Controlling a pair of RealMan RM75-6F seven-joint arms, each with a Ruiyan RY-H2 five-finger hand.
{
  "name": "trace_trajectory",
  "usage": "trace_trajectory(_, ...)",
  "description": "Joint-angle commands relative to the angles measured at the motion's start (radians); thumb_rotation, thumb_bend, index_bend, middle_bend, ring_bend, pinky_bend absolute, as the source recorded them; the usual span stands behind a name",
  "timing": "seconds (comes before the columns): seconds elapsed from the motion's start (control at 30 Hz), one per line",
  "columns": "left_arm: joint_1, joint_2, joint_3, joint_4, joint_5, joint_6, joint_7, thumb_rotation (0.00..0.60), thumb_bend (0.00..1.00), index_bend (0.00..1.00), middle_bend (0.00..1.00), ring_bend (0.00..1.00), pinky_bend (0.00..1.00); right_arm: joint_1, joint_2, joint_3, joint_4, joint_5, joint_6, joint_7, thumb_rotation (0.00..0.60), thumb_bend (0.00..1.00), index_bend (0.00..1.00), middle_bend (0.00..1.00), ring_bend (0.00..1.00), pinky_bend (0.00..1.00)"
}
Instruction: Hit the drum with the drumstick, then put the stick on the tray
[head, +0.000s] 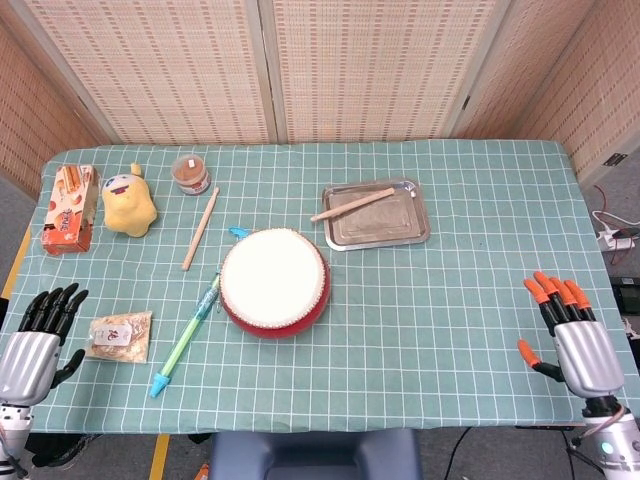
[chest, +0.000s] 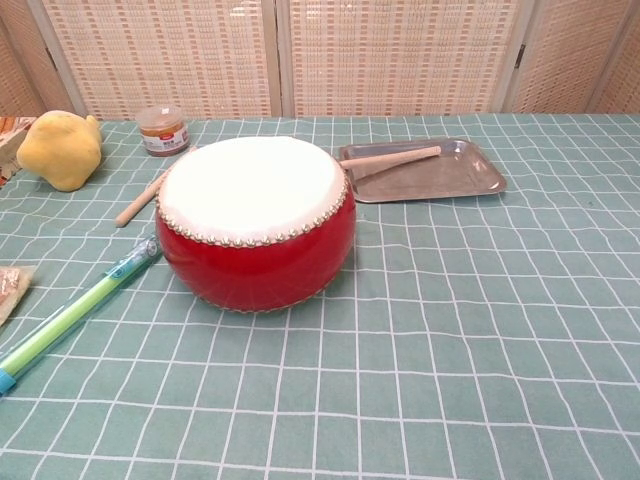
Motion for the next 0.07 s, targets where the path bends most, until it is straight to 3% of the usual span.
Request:
trace_trajectory(0.03, 0.000, 0.001, 0.001, 0.000, 0.003, 0.002, 0.000, 0.600, 0.25, 0.03, 0.00, 0.00, 0.00, -0.024, 0.005, -0.004, -0.013, -0.024, 0.025, -0.022, 0.600, 0.33, 0.00, 0.00, 0.00, 0.00)
trace_trajectory(0.07, 0.000, 0.001, 0.002, 0.001, 0.003, 0.003, -0.002, 0.600, 0.25, 0.03, 0.00, 0.00, 0.00, -0.028, 0.004, -0.002, -0.015, -0.028, 0.030, -0.027, 0.600, 0.33, 0.00, 0.00, 0.00, 0.00)
